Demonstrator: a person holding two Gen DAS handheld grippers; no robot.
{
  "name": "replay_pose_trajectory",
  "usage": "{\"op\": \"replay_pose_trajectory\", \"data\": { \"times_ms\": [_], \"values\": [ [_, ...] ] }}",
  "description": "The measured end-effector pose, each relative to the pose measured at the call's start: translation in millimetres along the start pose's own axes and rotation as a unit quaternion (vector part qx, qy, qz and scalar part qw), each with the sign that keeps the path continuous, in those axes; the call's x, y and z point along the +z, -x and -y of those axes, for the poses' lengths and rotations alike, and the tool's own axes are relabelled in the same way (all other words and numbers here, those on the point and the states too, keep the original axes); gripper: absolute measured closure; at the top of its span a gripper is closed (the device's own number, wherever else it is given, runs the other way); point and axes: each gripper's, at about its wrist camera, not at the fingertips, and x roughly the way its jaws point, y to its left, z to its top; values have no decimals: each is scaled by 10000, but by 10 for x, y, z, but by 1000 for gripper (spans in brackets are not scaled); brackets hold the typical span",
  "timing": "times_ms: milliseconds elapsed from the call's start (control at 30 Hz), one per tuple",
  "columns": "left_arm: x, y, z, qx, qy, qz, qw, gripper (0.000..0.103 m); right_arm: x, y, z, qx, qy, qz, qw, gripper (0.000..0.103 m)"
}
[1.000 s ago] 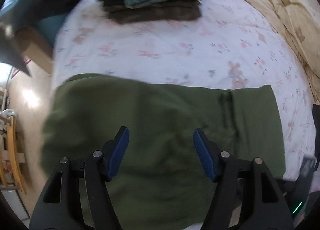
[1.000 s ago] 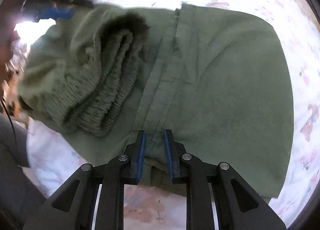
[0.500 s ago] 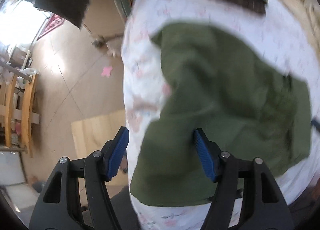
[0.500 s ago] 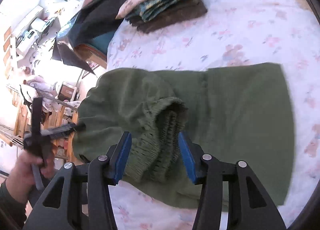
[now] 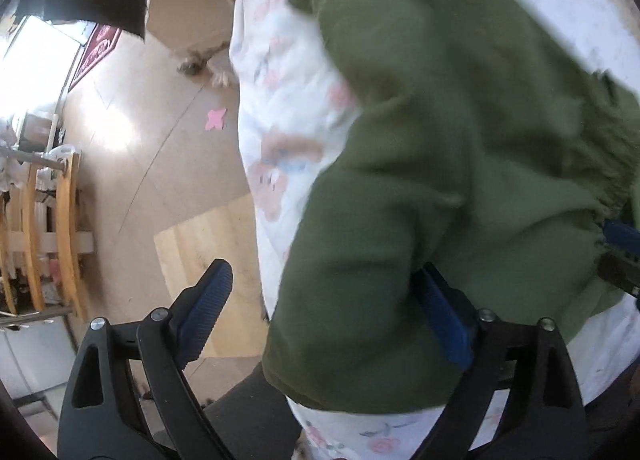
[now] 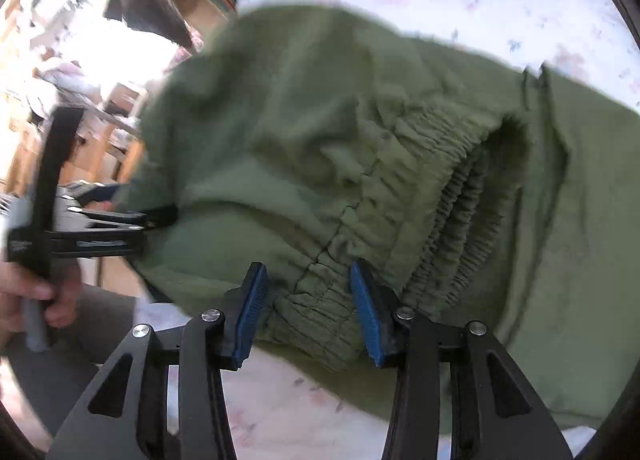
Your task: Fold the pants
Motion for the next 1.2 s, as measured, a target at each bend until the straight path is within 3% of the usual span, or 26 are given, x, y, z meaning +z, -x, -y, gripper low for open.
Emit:
{"op": "replay_pose_trajectory", "data": {
  "times_ms": [100, 200, 267, 333, 367, 433, 533, 633, 733, 800, 867, 967, 1033, 1067, 1100, 1200],
  "values": [
    [34, 385, 71, -307, 66, 649, 9974, 13, -44, 589, 217, 105, -186, 651, 9976, 54],
    [82, 639, 209, -602, 124, 1110, 9919, 13, -222, 1120, 729, -26, -947, 1226, 9879, 42],
    [108, 725, 365, -888, 146, 1219, 9885, 13, -442, 1456, 1243, -184, -1830, 1684, 9684, 37],
    [138, 758, 562, -1099, 60, 1214, 9865, 13, -649, 1610, 1666, -316, -2574, 1820, 9485, 37],
    [138, 761, 639, -1146, -3, 1227, 9858, 13, -796, 1664, 1913, -253, -3078, 1904, 9319, 37],
    [154, 768, 902, -1203, -188, 1203, 9852, 13, -941, 1631, 2156, -212, -3650, 1871, 9118, 37],
    [170, 735, 1158, -1356, -480, 1106, 9834, 13, -1252, 1560, 2365, -162, -4176, 1784, 8908, 37],
    [156, 730, 1431, -1392, -788, 1136, 9806, 13, -1381, 1433, 2411, -198, -4270, 1614, 8895, 37],
    [147, 709, 1483, -1363, -877, 1124, 9804, 13, -1372, 1211, 2378, -241, -4182, 1235, 8996, 37],
    [162, 697, 1457, -1329, -826, 1133, 9812, 13, -1321, 1086, 2379, -14, -4069, 1146, 9062, 37],
    [172, 682, 1402, -1284, -744, 1153, 9822, 13, -1279, 1057, 2333, 482, -3911, 1278, 9101, 39],
    [194, 636, 1324, -1237, -637, 1112, 9840, 13, -1184, 917, 2361, 543, -3908, 1280, 9099, 39],
    [200, 634, 1255, -1254, -522, 1101, 9846, 13, -1175, 865, 2340, 531, -3985, 1341, 9058, 53],
    [202, 637, 1232, -1267, -484, 1096, 9847, 13, -1167, 863, 2294, 457, -3900, 1338, 9099, 77],
    [207, 639, 1212, -1284, -447, 1088, 9847, 13, -1165, 875, 2262, 390, -3805, 1323, 9144, 91],
    [220, 662, 1158, -1349, -349, 1058, 9846, 13, -1064, 1023, 2104, 132, -3406, 1528, 9276, 95]
  ]
}}
